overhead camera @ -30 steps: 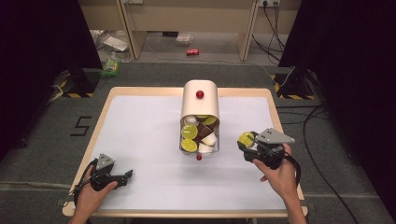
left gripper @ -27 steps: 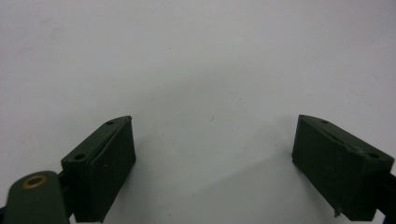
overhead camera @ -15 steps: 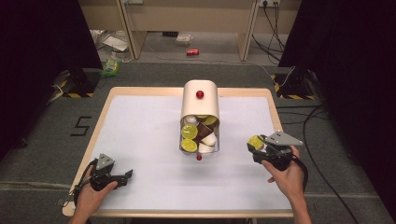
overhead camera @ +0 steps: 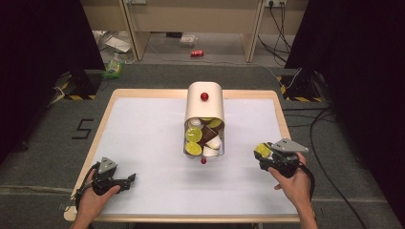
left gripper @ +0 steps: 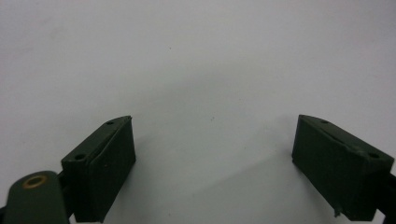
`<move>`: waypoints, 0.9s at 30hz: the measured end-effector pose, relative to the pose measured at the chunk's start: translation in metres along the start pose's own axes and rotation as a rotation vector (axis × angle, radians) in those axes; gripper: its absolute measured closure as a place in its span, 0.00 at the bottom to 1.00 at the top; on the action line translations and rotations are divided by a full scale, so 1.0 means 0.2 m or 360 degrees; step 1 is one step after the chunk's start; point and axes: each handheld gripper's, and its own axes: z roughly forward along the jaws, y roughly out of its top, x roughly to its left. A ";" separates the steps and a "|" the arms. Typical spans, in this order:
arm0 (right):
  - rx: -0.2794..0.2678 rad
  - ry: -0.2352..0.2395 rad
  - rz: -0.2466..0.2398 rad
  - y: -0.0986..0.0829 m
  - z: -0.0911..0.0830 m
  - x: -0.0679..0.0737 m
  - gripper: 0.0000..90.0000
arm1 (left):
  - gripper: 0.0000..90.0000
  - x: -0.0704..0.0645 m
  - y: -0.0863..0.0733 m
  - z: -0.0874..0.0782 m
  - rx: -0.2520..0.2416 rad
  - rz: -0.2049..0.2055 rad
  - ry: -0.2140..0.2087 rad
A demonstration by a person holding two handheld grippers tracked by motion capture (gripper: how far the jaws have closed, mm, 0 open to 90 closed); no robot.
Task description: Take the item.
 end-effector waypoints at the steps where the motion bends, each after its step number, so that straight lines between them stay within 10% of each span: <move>1: 0.0002 -0.0001 0.0003 -0.01 0.00 0.00 0.45 | 0.14 0.00 0.00 0.00 0.0000 0.0000 0.0000; 27: 0.0140 -0.0014 0.0062 -0.15 0.10 -0.05 0.45 | 0.14 0.00 0.00 0.00 0.0000 0.0000 0.0000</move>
